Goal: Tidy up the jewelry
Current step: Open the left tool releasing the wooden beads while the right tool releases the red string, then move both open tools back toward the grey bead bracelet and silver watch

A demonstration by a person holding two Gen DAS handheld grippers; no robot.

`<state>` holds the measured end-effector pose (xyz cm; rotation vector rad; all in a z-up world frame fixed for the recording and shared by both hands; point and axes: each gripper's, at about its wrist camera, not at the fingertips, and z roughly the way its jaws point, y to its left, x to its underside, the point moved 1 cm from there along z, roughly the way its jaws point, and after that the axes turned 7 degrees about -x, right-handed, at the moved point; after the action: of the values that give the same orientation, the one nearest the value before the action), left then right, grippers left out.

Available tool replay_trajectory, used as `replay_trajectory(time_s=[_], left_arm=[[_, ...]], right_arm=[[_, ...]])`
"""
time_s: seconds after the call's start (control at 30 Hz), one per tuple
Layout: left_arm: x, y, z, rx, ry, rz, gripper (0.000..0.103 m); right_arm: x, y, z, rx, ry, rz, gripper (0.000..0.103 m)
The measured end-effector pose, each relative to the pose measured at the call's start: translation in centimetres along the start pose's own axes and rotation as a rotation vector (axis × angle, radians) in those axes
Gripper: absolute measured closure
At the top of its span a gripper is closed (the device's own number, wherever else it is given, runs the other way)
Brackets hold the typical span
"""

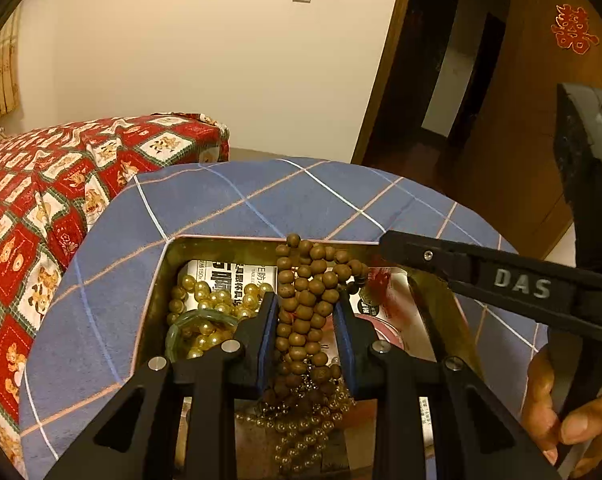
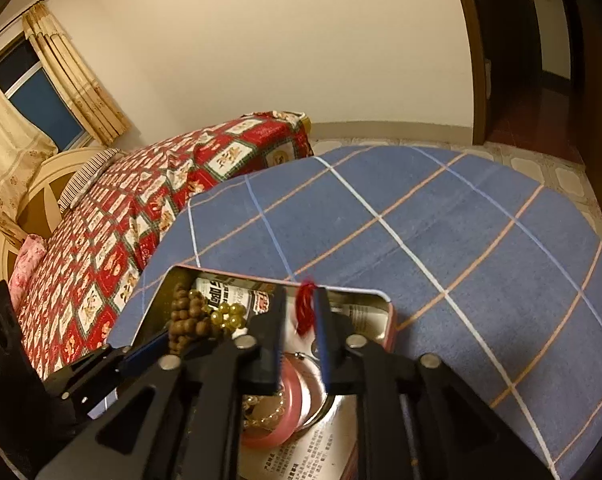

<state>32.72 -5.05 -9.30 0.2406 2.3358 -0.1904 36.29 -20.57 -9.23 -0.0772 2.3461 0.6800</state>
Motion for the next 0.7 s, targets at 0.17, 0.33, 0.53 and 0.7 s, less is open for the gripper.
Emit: replay_trajectory(time_s=[0.17, 0.33, 0.53, 0.7], left_arm=[[-0.3, -0.2, 0.2, -0.032, 0.007, 0.011, 0.065], [-0.6, 0.2, -0.2, -0.056, -0.007, -0.022, 0.037], [-0.2, 0.7, -2.0, -0.073, -0.019, -0.034, 0.037], [0.6, 1.0, -4.1, -0.076, -0.034, -0.046, 0.037]], right_arm=[[0.0, 0.0, -1.3, -0.005, -0.040, 0.003, 0.049], [0.0, 0.2, -2.6, 0.018, -0.072, 0.010, 0.049], [0.6, 0.3, -3.6, 0.037, -0.092, 0.033, 0.049], [1.8, 1.2, -4.4, 0.072, -0.091, 0.020, 0.049]])
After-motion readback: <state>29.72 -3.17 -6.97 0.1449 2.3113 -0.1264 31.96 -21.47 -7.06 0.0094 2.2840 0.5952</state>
